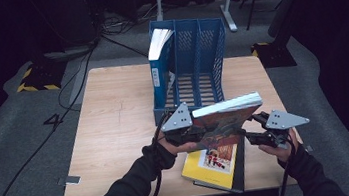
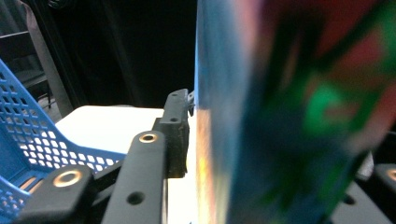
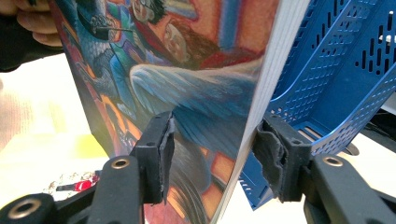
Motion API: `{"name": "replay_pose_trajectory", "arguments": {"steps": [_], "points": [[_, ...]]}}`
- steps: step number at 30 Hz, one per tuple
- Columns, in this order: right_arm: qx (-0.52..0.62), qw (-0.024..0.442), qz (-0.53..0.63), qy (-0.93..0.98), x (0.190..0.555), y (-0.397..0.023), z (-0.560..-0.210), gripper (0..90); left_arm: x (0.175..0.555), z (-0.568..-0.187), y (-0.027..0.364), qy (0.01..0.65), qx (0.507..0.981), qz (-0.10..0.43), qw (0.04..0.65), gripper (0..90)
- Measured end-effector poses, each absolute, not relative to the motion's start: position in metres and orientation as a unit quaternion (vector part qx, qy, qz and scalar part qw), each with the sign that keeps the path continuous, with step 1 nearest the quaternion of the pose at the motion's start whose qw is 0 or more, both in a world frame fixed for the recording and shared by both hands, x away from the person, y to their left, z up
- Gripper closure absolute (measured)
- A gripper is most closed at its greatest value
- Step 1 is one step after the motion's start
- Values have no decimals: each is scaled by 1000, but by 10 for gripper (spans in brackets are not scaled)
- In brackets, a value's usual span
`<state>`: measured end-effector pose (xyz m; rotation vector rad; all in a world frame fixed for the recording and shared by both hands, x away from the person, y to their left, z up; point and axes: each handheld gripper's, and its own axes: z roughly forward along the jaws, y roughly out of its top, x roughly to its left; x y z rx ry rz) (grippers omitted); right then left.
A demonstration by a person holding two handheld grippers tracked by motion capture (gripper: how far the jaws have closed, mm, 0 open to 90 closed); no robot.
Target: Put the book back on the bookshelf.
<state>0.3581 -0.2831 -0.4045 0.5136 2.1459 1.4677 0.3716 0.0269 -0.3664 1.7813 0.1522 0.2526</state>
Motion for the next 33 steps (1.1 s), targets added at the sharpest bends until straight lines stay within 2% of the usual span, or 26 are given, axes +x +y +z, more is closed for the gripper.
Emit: {"name": "replay_pose_trajectory", "arguments": {"steps": [3, 13, 20, 33], "points": [[188, 247, 535, 786, 358, -282, -405, 490, 372, -366, 25, 73, 774, 109, 620, 721], [196, 246, 526, 790, 357, -288, -408, 440, 373, -363, 25, 90, 777, 121, 612, 736], [217, 278, 488, 798, 355, -312, -418, 385, 374, -362, 27, 107, 781, 128, 602, 738], [318, 238, 405, 824, 373, -354, -470, 290, 375, -361, 26, 115, 782, 142, 596, 726]]}}
